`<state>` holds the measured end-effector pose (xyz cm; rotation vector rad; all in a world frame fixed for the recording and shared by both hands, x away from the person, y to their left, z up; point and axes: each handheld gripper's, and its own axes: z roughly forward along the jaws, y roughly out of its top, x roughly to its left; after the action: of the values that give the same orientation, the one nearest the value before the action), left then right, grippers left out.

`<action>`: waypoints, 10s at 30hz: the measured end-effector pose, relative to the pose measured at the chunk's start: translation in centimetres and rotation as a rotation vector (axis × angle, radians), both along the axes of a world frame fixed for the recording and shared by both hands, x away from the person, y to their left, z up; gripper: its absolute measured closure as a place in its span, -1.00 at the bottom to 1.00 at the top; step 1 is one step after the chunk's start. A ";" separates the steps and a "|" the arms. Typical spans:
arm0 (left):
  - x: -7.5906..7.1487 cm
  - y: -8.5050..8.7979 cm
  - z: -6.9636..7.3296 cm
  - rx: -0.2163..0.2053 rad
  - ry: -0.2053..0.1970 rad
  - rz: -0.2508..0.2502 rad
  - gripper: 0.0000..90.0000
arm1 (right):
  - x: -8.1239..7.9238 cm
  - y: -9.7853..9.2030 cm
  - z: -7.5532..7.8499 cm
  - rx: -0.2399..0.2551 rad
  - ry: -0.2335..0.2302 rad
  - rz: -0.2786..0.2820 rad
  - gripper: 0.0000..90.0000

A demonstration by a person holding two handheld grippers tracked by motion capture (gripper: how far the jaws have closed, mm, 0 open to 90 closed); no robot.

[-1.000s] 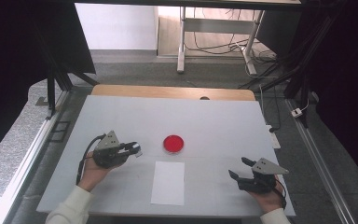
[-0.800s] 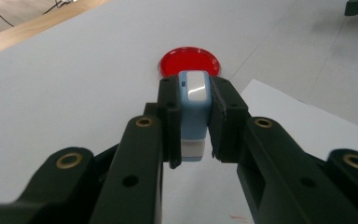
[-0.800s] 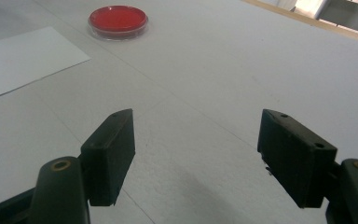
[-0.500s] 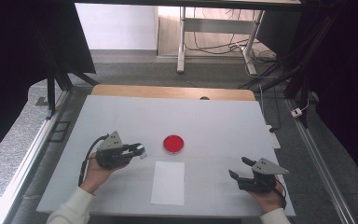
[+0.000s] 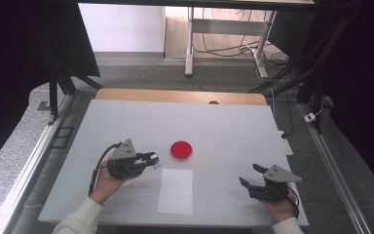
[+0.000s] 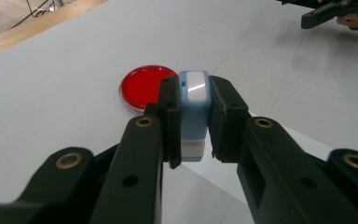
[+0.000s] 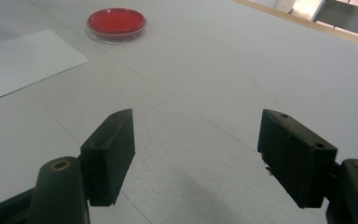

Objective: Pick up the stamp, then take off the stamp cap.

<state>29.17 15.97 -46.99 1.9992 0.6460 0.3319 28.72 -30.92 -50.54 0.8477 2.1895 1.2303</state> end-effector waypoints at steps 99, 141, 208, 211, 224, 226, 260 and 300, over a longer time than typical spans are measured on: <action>1.6 -5.4 0.4 -0.027 0.005 -0.074 0.67 | -0.5 6.7 -0.4 0.023 -0.066 0.006 -0.34; 1.9 -5.9 0.3 -0.031 0.003 -0.078 0.67 | -0.7 11.9 -0.5 0.014 -0.064 0.094 -0.33; 2.3 -7.4 0.3 -0.054 0.023 -0.045 0.67 | 0.4 18.2 0.1 0.032 -0.023 0.162 -0.31; 2.3 -7.5 0.3 -0.058 0.026 -0.044 0.67 | 0.4 18.3 0.1 0.034 -0.021 0.158 -0.29; 2.4 -7.7 0.2 -0.066 0.033 -0.051 0.67 | 1.0 19.1 -0.5 0.029 -0.036 0.104 -0.01; 2.4 -7.7 0.2 -0.065 0.033 -0.051 0.67 | 1.0 19.1 -0.5 0.023 -0.038 0.099 0.02; 2.2 -8.2 0.0 -0.066 0.029 -0.045 0.67 | 1.0 19.0 -0.8 -0.031 -0.060 0.065 0.42; 2.2 -8.0 -0.1 -0.090 0.043 -0.025 0.66 | 0.6 19.0 -1.1 -0.027 -0.095 0.041 0.45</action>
<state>31.36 7.94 -47.04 1.9316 0.6507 0.2415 29.31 -11.96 -51.68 0.7216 2.1527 1.2316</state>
